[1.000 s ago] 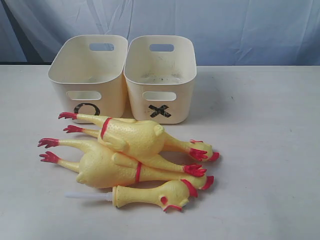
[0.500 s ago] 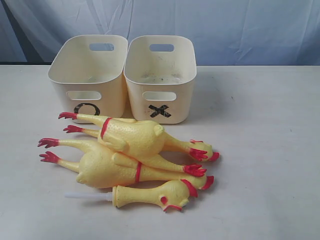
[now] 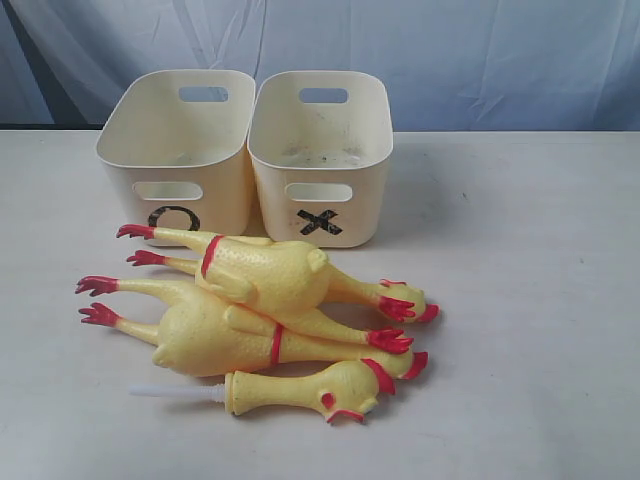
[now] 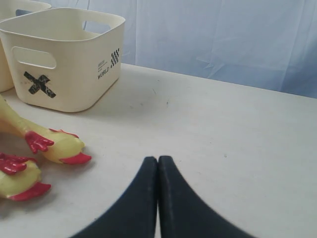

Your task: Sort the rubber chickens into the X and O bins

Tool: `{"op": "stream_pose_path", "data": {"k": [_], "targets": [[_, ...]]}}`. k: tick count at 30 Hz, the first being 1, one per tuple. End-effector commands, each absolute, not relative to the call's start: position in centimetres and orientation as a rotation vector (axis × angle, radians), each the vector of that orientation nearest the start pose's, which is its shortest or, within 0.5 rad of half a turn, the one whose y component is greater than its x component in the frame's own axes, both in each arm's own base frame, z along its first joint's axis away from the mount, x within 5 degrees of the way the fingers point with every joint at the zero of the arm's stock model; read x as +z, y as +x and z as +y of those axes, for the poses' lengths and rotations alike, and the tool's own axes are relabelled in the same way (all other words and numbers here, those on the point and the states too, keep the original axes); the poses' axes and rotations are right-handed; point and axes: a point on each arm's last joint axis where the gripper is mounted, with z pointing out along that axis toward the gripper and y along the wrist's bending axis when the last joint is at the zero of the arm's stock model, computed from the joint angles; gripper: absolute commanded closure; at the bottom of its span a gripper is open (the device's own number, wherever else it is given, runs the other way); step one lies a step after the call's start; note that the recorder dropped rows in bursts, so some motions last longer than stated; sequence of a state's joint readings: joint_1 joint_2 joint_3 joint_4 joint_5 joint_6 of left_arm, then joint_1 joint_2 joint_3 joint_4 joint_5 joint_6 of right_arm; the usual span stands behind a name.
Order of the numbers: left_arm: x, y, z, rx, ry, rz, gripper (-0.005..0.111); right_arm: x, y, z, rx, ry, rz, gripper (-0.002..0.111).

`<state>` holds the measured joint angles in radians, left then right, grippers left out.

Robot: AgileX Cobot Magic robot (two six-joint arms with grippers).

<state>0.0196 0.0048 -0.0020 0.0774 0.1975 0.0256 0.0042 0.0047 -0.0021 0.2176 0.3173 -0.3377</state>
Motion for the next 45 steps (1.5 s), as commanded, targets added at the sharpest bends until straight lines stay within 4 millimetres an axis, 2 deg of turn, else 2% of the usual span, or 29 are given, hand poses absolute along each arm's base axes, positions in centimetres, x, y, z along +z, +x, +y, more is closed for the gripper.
{"op": "stream_pose_path", "data": {"k": [1,15,25,39,45], "targets": [[20.4,5.6,0.1,0.073,0.037,1.581,0.107,18.6,5.4,0.6,-0.034,-0.163,1.781,0.109],[21.4,5.6,0.1,0.06,0.028,1.474,0.107,18.6,5.4,0.6,-0.034,-0.163,1.781,0.109],[21.8,5.6,0.2,-0.279,-0.289,1.41,0.107,18.6,5.4,0.6,-0.034,-0.163,1.781,0.109],[21.3,5.6,0.1,-0.382,-0.377,1.447,0.107,18.6,5.4,0.6,-0.034,-0.163,1.781,0.109],[23.3,5.9,0.0,-0.402,-0.387,1.463,0.107,18.6,5.4,0.6,-0.034,-0.163,1.781,0.109]]}}
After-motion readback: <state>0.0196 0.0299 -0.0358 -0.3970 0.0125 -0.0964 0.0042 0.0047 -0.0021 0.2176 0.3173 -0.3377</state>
